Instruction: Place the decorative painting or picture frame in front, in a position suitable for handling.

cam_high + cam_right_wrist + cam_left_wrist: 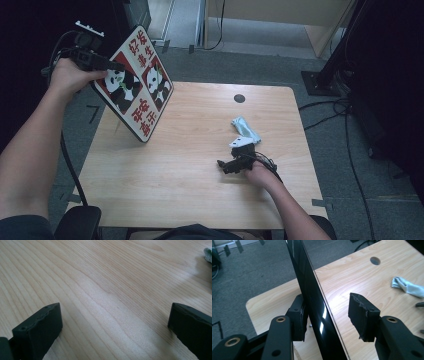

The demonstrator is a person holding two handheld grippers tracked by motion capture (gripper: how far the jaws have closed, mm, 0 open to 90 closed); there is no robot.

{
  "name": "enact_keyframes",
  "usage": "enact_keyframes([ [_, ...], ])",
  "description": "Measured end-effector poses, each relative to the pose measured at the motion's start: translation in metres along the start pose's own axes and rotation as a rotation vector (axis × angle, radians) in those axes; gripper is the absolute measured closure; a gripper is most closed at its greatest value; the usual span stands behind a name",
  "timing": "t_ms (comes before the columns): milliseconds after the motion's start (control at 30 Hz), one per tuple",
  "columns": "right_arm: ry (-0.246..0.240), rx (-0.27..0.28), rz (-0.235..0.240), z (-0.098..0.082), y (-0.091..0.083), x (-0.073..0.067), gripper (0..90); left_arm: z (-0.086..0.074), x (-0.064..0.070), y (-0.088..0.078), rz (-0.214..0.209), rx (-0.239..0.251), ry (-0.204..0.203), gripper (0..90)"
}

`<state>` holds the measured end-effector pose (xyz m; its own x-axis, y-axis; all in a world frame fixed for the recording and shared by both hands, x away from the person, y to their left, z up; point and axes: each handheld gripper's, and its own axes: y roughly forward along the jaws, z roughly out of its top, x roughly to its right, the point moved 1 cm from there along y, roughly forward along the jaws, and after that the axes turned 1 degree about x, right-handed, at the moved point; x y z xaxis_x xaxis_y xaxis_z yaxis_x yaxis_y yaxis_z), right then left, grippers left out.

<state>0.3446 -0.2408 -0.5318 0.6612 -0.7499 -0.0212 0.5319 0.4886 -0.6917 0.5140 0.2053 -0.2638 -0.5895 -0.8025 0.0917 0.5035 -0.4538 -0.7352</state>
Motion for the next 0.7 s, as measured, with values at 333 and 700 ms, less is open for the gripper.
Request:
enact_keyframes([
  [333,-0.001,0.001,0.004,0.0,0.001,-0.001,0.0,0.02,-0.011,0.004,0.007,-0.001,-0.02,51.5],
  [700,-0.017,0.001,0.017,0.001,0.001,0.001,0.0,0.029,-0.016,0.019,-0.022,-0.046,-0.04,57.3],
])
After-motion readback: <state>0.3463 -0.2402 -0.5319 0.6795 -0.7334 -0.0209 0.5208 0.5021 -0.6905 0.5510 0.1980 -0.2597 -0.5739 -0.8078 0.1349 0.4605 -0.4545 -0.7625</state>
